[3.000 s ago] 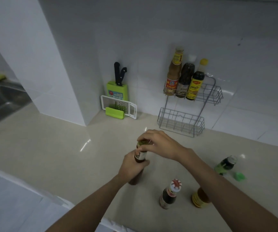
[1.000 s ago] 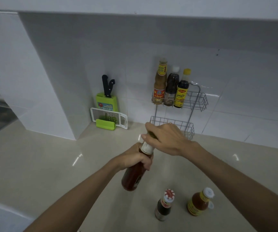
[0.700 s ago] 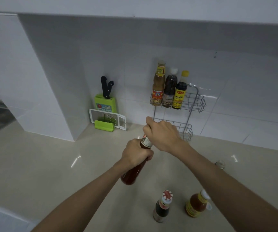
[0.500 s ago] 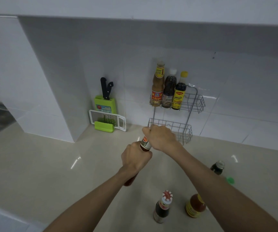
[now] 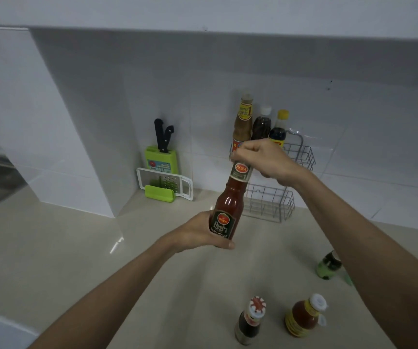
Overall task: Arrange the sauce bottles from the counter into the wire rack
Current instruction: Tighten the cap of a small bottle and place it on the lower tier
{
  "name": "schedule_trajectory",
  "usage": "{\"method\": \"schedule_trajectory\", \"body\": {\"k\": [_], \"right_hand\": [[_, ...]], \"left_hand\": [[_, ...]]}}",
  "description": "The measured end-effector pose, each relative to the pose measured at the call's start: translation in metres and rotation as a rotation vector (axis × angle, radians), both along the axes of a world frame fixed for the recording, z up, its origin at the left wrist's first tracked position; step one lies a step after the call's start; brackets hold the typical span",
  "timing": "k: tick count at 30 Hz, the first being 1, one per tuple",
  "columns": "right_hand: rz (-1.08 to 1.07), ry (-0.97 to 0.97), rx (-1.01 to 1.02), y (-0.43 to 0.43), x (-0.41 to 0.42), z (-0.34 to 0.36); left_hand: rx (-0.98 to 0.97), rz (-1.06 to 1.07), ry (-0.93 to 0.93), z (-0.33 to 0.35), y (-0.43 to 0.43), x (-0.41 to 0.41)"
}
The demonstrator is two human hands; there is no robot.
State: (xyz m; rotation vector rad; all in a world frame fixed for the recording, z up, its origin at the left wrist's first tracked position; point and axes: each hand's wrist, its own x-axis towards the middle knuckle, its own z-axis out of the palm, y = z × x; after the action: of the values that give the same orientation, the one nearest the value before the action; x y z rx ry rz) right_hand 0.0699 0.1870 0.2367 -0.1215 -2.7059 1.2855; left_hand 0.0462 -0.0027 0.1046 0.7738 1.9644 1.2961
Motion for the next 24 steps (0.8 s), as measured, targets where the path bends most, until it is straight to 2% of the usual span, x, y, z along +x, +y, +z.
{"method": "schedule_trajectory", "body": {"k": [4,8,11,14,17,20,24], "right_hand": [[-0.123,0.023,-0.179,0.001,0.006,-0.006],[-0.069,-0.079,-0.103,-0.004,0.027,-0.054],[-0.111,-0.077,-0.177,0.003,0.027,-0.092],[-0.173,-0.049,-0.232,0.016,0.014,-0.111],[-0.300,0.005,-0.158,0.030,-0.007,-0.136],[-0.449,0.062,-0.092,0.041,-0.028,-0.158],[-0.509,0.152,-0.220,0.047,-0.054,-0.182]], "left_hand": [[0.033,0.167,0.101,-0.010,0.016,-0.004],[-0.008,0.255,0.153,-0.028,0.028,-0.009],[-0.031,0.219,0.181,-0.041,0.042,-0.019],[-0.108,0.069,0.090,-0.048,0.052,-0.043],[-0.233,-0.026,0.086,-0.057,0.057,-0.077],[-0.294,0.088,0.053,-0.065,0.065,-0.107],[-0.300,0.170,-0.032,-0.074,0.087,-0.134]]}}
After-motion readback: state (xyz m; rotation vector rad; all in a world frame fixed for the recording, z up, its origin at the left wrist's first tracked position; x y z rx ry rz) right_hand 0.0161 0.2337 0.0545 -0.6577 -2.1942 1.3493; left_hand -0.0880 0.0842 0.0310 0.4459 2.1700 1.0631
